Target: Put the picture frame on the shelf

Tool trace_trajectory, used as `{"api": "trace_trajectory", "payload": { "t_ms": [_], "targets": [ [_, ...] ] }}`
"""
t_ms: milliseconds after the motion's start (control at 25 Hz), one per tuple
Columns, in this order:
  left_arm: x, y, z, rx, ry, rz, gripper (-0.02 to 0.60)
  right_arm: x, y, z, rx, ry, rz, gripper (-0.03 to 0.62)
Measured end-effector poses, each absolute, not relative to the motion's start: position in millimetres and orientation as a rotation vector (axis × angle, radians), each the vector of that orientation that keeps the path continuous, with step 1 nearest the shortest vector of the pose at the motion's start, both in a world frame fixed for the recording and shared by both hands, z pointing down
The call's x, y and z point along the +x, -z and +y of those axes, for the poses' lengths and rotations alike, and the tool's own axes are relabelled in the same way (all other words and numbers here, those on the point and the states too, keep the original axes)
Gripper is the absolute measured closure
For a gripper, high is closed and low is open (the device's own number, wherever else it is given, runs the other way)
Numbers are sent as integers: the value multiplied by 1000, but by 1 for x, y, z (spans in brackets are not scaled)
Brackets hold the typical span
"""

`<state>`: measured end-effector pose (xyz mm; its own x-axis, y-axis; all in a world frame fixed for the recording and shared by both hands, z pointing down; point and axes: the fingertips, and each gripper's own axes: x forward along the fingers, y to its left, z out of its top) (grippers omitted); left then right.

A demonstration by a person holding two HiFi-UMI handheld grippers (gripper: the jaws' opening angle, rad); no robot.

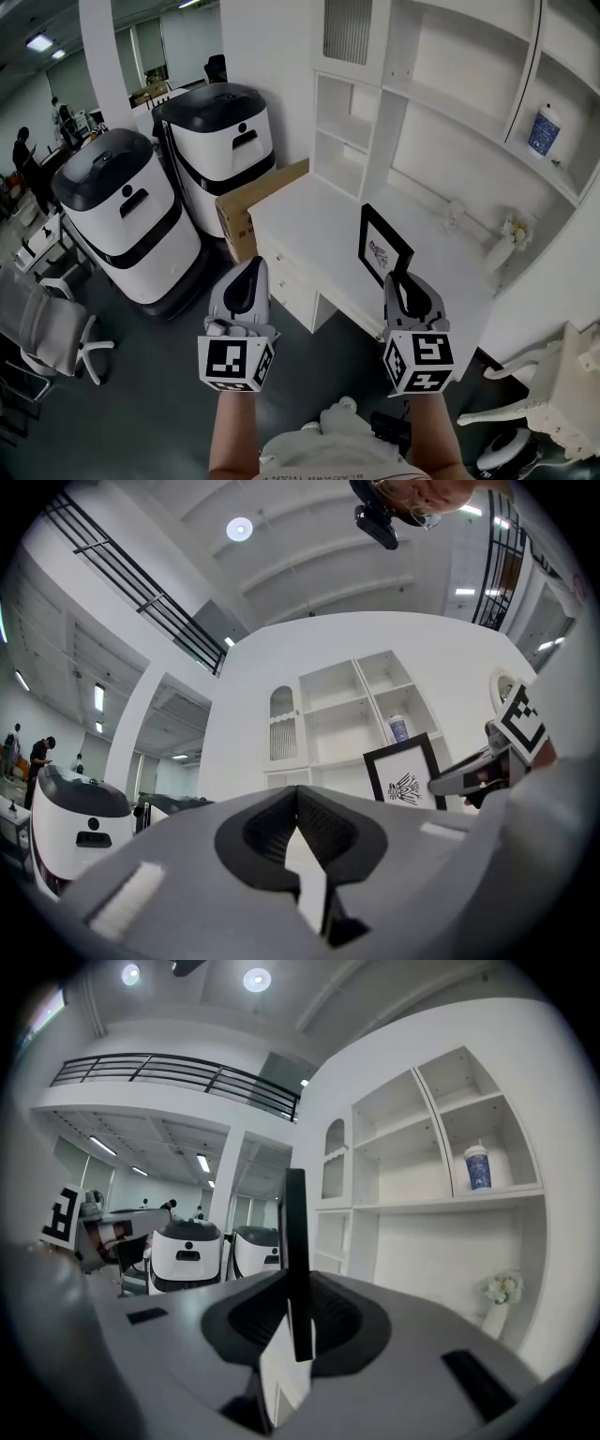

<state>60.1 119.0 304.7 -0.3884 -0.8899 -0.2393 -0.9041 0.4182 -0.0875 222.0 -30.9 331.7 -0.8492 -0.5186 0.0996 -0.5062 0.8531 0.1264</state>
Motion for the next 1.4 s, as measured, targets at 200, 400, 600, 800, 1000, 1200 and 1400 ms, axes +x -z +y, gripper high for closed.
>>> {"api": "trace_trajectory", "payload": {
  "t_ms": [200,400,600,800,1000,1200,1400],
  "targets": [
    [33,-300,108,-1562,-58,2411,572,192,-331,-40,789,140,-2908,520],
    [-6,-295,87,-1508,-15,2432,572,155,-328,-62,776,127,-2937,520],
    [-54,-298,55,-1484,38,2456,572,108,-329,-96,768,105,-2964,520],
    [-105,-302,14,-1502,62,2474,572,56,-333,-137,769,56,-2962,520],
    [-156,-298,-36,-1560,63,2448,572,10,-331,-182,811,29,-2958,520],
    [-195,-298,-89,-1641,47,2417,572,-23,-335,-223,872,-13,-2944,520],
    [-218,-299,-132,-1697,83,2365,572,-45,-340,-251,915,-42,-2932,520]
  ]
}}
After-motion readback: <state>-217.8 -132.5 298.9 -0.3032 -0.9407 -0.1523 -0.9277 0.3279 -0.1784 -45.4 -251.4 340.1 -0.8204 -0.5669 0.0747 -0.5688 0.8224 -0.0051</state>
